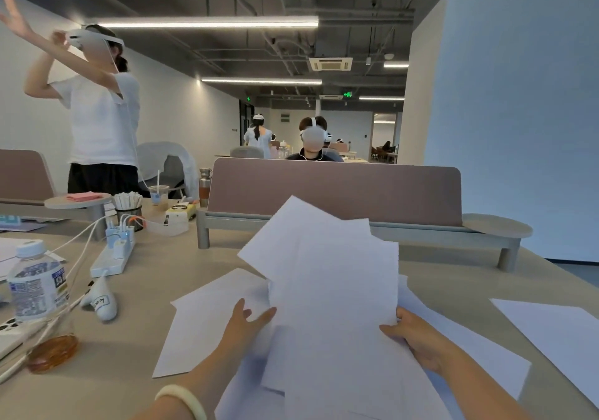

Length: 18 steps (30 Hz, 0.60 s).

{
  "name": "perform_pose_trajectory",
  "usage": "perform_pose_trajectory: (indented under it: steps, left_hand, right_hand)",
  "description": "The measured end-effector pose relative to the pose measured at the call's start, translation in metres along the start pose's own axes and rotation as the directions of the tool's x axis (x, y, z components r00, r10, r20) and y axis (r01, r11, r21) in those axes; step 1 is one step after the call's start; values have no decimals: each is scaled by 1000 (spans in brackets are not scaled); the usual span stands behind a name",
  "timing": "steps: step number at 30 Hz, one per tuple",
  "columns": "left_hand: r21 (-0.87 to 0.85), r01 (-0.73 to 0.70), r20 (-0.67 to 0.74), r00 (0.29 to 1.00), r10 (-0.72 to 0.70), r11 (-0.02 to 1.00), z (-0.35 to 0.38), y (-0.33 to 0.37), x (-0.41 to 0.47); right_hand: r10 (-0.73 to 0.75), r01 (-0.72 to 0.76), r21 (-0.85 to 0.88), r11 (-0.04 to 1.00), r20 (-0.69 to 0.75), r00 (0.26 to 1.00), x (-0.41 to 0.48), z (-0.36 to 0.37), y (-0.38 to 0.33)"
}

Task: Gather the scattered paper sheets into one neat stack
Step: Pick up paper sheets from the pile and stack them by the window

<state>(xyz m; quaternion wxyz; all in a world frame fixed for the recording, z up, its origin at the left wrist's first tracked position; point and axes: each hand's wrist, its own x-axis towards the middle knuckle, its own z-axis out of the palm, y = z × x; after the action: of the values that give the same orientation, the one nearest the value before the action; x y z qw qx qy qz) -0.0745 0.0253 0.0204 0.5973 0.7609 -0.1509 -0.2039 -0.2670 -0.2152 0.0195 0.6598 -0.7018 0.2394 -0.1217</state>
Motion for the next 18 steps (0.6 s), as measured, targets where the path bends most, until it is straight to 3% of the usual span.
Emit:
perform_pose_trajectory:
  steps: [5, 7, 10, 13, 18]
  left_hand:
    - [-79, -1, 203, 979, 17, 997, 9, 18, -7]
    - [-60, -86, 245, 964, 99, 994, 15, 24, -9]
    - [-64, -254, 129, 957, 260, 965, 21, 41, -11]
    - [-103, -323, 24, 945, 327, 941, 18, 56, -11]
    - [-184, -329, 44, 939, 342, 926, 16, 53, -14]
  right_hand:
    - [-96, 103, 180, 978, -48, 994, -5, 1, -9]
    - [-152, 161, 216, 963, -57, 987, -6, 4, -16]
    - [-230, 240, 230, 943, -71, 971, -5, 11, -31]
    - [-274, 297, 226, 928, -126, 953, -1, 13, -47]
    - [-306, 336, 255, 906, -151, 940, -1, 18, -44]
